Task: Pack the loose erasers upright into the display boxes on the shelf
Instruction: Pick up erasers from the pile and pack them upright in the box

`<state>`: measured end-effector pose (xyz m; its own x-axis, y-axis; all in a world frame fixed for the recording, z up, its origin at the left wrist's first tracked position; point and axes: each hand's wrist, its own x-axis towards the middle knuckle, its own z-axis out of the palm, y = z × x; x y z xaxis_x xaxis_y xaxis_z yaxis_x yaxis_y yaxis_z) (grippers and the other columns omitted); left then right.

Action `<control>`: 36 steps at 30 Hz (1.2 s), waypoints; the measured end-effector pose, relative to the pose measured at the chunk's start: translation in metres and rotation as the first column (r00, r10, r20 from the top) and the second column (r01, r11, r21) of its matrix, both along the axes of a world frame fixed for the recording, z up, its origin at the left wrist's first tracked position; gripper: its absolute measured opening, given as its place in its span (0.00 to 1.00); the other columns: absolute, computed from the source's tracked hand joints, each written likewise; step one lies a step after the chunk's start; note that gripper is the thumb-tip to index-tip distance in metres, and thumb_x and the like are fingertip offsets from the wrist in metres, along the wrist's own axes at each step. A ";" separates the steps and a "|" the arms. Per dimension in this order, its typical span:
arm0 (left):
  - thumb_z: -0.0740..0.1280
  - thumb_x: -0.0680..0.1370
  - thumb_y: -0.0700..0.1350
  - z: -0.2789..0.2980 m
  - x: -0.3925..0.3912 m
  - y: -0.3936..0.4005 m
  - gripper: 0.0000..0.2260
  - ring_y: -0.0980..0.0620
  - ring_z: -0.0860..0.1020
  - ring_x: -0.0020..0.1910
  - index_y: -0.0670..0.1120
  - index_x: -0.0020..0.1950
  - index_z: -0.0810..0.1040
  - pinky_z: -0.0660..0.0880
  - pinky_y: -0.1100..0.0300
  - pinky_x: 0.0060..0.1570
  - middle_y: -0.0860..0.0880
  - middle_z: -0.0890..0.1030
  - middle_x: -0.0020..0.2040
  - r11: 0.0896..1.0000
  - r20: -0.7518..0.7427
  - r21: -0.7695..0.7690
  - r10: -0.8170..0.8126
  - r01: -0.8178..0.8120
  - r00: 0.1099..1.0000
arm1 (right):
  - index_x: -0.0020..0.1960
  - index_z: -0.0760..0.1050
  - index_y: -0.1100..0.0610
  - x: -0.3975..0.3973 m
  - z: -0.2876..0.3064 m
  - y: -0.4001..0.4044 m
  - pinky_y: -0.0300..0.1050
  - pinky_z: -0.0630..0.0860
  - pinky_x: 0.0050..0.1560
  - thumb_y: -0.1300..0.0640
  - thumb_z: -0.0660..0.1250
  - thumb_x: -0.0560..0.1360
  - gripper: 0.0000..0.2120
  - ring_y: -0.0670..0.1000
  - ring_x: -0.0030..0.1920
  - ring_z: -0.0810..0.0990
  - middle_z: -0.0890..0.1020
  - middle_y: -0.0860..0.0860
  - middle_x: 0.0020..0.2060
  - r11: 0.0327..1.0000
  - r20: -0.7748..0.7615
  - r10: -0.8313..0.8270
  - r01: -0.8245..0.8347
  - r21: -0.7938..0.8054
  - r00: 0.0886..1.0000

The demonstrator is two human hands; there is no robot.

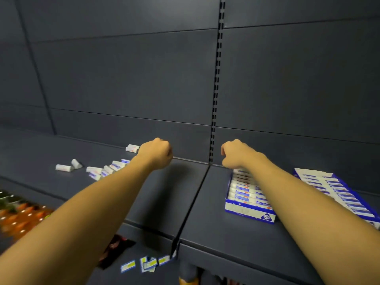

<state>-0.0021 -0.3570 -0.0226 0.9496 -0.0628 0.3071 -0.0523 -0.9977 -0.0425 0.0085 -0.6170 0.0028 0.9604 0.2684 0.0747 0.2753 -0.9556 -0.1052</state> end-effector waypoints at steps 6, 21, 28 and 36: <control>0.59 0.80 0.44 0.013 -0.032 0.058 0.07 0.43 0.78 0.41 0.44 0.47 0.76 0.77 0.51 0.42 0.45 0.77 0.44 0.987 -0.046 -0.029 0.155 -0.157 0.987 | 0.57 0.77 0.61 -0.019 0.004 0.062 0.46 0.74 0.42 0.60 0.63 0.72 0.14 0.58 0.47 0.80 0.79 0.57 0.53 1.000 -0.036 0.029 -0.029 -0.010 0.999; 0.58 0.80 0.43 0.010 -0.076 0.237 0.09 0.43 0.78 0.40 0.43 0.48 0.77 0.75 0.54 0.38 0.45 0.79 0.44 0.983 -0.051 -0.100 0.151 -0.156 0.987 | 0.53 0.76 0.56 -0.051 -0.010 0.226 0.46 0.72 0.45 0.56 0.63 0.75 0.08 0.57 0.46 0.76 0.76 0.53 0.46 0.995 0.067 -0.097 0.095 0.026 0.993; 0.61 0.77 0.41 -0.004 -0.067 0.277 0.09 0.43 0.80 0.41 0.43 0.50 0.81 0.82 0.49 0.44 0.44 0.81 0.45 0.991 -0.071 -0.116 0.057 -0.065 0.996 | 0.54 0.78 0.55 -0.049 -0.019 0.276 0.45 0.72 0.42 0.58 0.65 0.73 0.10 0.56 0.45 0.77 0.79 0.52 0.46 0.993 0.107 -0.110 0.105 0.052 0.988; 0.64 0.77 0.43 -0.023 -0.009 0.294 0.09 0.43 0.80 0.43 0.45 0.52 0.82 0.82 0.47 0.48 0.45 0.82 0.48 0.995 -0.062 -0.096 -0.014 0.008 0.998 | 0.56 0.78 0.55 -0.007 -0.028 0.300 0.46 0.76 0.44 0.59 0.65 0.72 0.12 0.56 0.48 0.79 0.80 0.53 0.50 0.992 0.103 -0.120 0.114 0.058 0.987</control>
<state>-0.0108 -0.0626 -0.0459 0.9666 -0.0464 0.2522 -0.0628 -0.9964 0.0573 0.0015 -0.3169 -0.0249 0.9709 0.1476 0.1889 0.1740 -0.9759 -0.1318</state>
